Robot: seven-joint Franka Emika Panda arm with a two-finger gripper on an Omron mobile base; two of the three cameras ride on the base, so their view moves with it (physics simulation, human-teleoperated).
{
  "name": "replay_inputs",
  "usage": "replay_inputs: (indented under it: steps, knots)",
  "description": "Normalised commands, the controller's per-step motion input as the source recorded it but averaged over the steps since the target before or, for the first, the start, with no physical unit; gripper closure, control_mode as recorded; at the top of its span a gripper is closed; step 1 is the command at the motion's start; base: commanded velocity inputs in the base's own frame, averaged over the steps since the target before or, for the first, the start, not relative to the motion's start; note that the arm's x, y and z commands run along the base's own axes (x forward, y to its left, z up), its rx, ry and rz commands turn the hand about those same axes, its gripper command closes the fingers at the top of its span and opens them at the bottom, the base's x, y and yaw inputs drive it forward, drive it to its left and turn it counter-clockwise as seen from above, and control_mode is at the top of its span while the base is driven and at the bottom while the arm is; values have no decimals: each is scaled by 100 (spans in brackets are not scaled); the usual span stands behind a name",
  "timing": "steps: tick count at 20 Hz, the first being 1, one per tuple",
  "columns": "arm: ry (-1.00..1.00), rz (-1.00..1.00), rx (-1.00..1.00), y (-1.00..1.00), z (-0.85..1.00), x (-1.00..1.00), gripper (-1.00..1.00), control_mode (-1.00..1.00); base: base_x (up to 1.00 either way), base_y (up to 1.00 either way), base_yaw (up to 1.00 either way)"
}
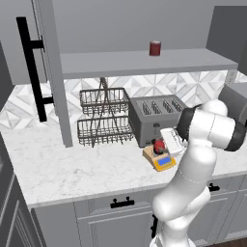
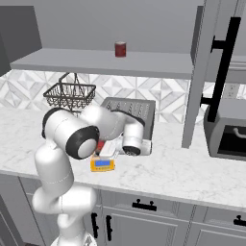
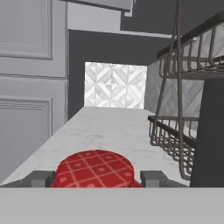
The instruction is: Pick the jam and place it on the digital scale for weighing, and close the cabinet.
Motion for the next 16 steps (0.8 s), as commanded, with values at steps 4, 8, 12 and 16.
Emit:
replay_inputs:
  steps: [4,8,12,16]
  knots:
    - [0,0,0,0,-27,0,100,-100,0,0,0]
    - [0,0,0,0,-23,-3,-100,-100,0,0,0]
    - [-1,0,0,0,-1,-3,-100,-100,0,0,0]
    - [0,0,0,0,6,-3,-100,-100,0,0,0]
